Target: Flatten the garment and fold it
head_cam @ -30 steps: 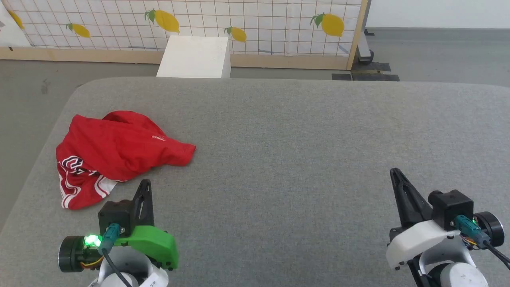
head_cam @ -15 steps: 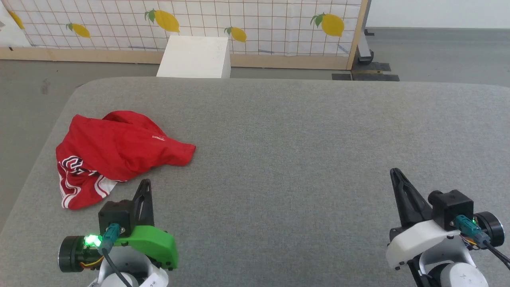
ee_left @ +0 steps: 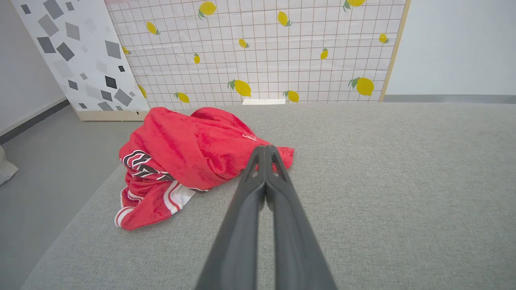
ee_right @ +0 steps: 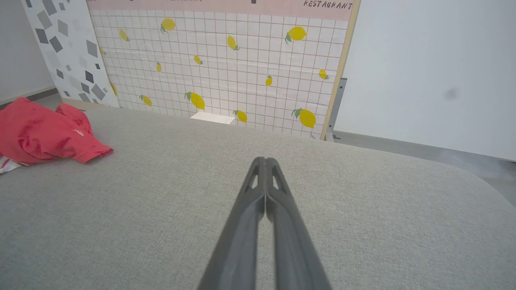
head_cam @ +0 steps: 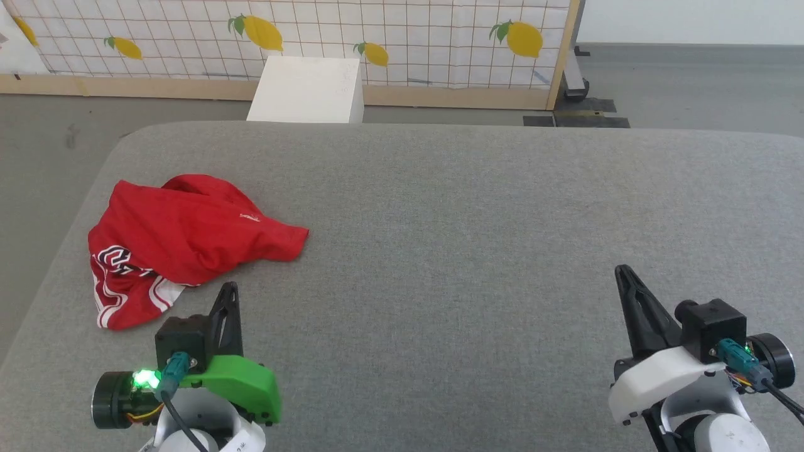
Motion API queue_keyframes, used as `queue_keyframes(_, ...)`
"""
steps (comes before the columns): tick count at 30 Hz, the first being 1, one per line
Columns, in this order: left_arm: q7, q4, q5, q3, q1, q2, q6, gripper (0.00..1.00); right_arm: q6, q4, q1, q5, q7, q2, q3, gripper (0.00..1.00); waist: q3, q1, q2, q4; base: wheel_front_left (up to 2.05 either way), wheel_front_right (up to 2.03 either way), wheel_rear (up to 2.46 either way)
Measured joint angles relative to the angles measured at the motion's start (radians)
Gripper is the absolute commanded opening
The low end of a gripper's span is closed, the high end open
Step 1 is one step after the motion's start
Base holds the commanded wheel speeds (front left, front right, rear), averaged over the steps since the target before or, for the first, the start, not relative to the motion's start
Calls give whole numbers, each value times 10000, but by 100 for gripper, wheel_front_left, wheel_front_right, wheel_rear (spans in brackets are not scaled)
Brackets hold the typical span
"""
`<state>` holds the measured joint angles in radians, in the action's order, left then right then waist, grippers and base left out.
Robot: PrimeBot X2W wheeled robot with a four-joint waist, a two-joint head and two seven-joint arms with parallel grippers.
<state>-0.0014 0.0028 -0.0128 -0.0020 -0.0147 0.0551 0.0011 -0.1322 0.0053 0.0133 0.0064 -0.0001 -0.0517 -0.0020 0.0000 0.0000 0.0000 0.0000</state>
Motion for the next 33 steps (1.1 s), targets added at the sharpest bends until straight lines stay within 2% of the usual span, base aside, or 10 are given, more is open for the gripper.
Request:
queue_keyframes(12, 0, 0, 0, 0, 0, 0, 0, 0, 0, -2, 0, 0, 0, 0, 0, 0, 0, 0, 0, 0, 0, 0, 0)
queue_keyframes(13, 0, 2, -8, -4, -2, 0, 0, 100, 0, 4, 1, 4, 0, 0, -2, 100, 0, 0, 0, 0, 0, 0, 0)
queue_keyframes(33, -249, 192, -226, -190, -3, 0, 12, 100, 0, 125, 1, 290, -240, -2, -113, 100, -3, 0, 0, -6, 0, 0, 0)
